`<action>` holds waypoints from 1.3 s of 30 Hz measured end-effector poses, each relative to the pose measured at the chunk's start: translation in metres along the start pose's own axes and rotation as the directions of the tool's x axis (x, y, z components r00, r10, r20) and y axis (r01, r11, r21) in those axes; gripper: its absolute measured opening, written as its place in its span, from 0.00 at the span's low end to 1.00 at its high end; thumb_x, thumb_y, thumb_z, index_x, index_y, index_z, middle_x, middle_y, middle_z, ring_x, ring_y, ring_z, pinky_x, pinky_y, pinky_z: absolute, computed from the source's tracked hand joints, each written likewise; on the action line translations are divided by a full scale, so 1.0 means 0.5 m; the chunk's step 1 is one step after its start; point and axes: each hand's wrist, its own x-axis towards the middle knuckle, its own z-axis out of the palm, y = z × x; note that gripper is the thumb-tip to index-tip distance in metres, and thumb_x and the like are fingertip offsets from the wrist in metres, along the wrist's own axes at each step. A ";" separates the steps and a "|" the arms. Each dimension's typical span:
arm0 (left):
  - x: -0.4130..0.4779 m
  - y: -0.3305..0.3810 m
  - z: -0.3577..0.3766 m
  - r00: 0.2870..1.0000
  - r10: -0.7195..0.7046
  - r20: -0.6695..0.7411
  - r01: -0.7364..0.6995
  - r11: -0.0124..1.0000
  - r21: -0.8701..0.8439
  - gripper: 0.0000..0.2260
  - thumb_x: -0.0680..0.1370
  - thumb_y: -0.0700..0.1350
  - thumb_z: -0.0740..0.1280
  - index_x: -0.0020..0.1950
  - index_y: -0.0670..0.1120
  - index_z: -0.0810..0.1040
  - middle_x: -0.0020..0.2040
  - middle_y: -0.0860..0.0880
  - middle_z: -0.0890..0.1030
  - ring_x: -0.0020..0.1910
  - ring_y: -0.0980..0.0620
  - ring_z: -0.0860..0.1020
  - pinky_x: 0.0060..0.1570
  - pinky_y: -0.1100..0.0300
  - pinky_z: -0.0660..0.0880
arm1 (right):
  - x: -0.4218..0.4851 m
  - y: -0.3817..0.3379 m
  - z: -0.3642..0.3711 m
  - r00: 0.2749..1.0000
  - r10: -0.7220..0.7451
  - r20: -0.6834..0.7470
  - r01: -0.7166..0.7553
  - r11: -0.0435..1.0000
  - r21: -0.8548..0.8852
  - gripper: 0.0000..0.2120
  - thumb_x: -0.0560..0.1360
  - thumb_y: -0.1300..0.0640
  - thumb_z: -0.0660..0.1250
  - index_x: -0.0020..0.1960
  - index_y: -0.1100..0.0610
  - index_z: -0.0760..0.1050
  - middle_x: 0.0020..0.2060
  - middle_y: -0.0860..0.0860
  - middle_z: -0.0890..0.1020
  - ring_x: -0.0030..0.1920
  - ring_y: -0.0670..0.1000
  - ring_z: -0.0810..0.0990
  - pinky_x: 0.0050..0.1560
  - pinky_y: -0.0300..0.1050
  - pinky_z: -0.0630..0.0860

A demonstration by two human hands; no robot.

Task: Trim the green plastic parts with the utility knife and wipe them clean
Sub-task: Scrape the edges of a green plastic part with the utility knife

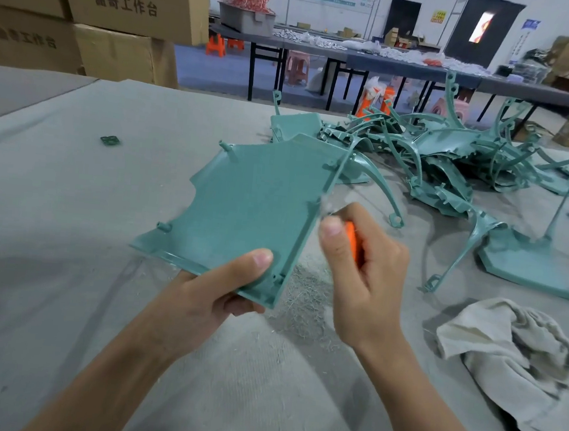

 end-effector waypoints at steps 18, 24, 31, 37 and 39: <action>0.002 -0.006 0.000 0.999 0.022 0.041 -0.021 1.000 -0.023 0.04 0.73 0.51 0.72 0.40 0.56 0.78 0.31 0.55 0.73 0.29 0.56 0.70 0.32 0.56 0.61 | 0.013 -0.003 -0.007 0.998 0.051 -0.045 -0.051 0.999 -0.008 0.21 0.81 0.44 0.58 0.33 0.54 0.62 0.25 0.52 0.63 0.26 0.47 0.61 0.28 0.42 0.58; -0.001 -0.008 0.001 0.997 0.021 0.071 -0.022 1.000 0.011 0.06 0.72 0.55 0.73 0.42 0.56 0.79 0.33 0.54 0.74 0.29 0.56 0.71 0.30 0.53 0.59 | 0.015 -0.001 -0.017 0.997 0.049 -0.059 -0.050 0.999 -0.013 0.21 0.81 0.45 0.57 0.34 0.54 0.62 0.25 0.51 0.63 0.26 0.47 0.62 0.27 0.44 0.60; -0.001 -0.004 0.008 0.996 0.003 0.085 -0.006 0.999 0.039 0.07 0.70 0.57 0.74 0.41 0.57 0.80 0.33 0.55 0.75 0.29 0.56 0.72 0.27 0.58 0.63 | 0.028 0.006 -0.022 0.990 0.099 -0.103 -0.102 0.995 -0.020 0.24 0.81 0.43 0.58 0.34 0.59 0.63 0.26 0.56 0.65 0.28 0.55 0.65 0.27 0.55 0.65; -0.009 -0.011 0.014 0.987 -0.134 0.089 0.129 0.990 0.064 0.09 0.64 0.60 0.77 0.39 0.58 0.83 0.33 0.57 0.78 0.31 0.61 0.74 0.29 0.68 0.68 | 0.047 0.029 -0.042 0.943 0.297 -0.148 -0.285 0.954 0.098 0.24 0.79 0.40 0.58 0.32 0.55 0.65 0.26 0.44 0.64 0.28 0.47 0.60 0.32 0.45 0.58; -0.005 -0.010 0.024 0.988 -0.082 0.133 0.071 0.994 0.083 0.03 0.69 0.53 0.73 0.36 0.57 0.81 0.30 0.59 0.76 0.27 0.63 0.72 0.27 0.72 0.66 | 0.045 0.036 -0.048 0.912 0.385 -0.143 -0.351 0.911 0.216 0.23 0.80 0.42 0.58 0.32 0.55 0.66 0.27 0.43 0.66 0.29 0.46 0.62 0.32 0.43 0.58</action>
